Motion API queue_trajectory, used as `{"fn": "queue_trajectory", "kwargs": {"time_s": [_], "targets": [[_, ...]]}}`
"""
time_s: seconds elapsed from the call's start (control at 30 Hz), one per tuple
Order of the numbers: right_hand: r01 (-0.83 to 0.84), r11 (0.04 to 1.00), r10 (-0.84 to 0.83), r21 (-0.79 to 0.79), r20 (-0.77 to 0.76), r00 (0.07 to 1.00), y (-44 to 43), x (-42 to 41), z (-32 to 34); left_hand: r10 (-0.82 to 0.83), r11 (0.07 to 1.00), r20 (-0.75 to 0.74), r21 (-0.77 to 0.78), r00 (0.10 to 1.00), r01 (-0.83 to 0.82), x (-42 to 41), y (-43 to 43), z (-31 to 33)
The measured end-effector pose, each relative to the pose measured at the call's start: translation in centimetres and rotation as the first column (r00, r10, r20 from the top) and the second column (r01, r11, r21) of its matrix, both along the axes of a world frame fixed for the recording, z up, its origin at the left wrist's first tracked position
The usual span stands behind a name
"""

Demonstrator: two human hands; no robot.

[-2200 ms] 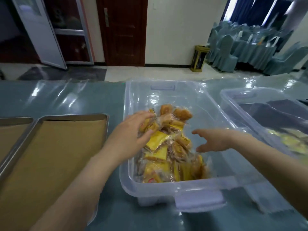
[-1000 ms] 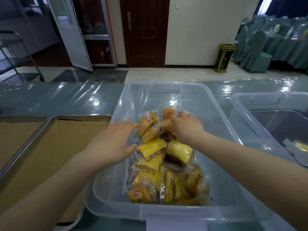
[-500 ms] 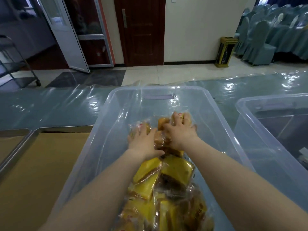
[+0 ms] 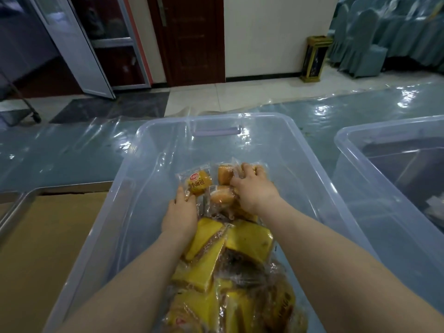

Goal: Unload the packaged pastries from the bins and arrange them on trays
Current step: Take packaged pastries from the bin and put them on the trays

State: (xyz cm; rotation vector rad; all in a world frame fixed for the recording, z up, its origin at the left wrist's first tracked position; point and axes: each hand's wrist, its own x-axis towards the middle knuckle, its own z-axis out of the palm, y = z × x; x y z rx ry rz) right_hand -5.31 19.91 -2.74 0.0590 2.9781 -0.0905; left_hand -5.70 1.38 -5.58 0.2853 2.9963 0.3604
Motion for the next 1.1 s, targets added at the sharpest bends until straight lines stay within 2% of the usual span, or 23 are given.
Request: {"fn": "queue_trajectory", "kwargs": {"time_s": [0.3, 0.43, 0.57, 0.9, 1.1], "targets": [[0.02, 0.998, -0.03, -0.054, -0.205, 0.978, -0.7, 2.8, 3.7, -0.123, 0.99, -0.194, -0.091, 0.973, 0.107, 1.4, 0.2, 5.9], [0.045, 0.986, -0.097, -0.162, -0.331, 0.939, -1.7, 4.5, 7.4, -0.168, 0.986, -0.317, -0.065, 0.933, 0.156, 2.5, -0.1, 10.0], [0.016, 0.947, -0.157, -0.321, -0.42, 0.894, -2.8, 6.6, 11.4, -0.209, 0.971, -0.493, 0.001, 0.845, 0.241, 4.0, -1.9, 14.4], [-0.154, 0.853, -0.183, -0.499, -0.561, 0.808, -10.9, 10.3, 17.9, -0.198, 0.968, -0.681, -0.021, 0.705, 0.251, 9.5, -13.0, 21.7], [-0.258, 0.814, -0.201, -0.521, -0.669, 0.715, -20.1, 12.8, 19.1, -0.165, 0.977, -0.701, -0.02, 0.694, 0.212, 13.0, -23.7, 22.2]]}}
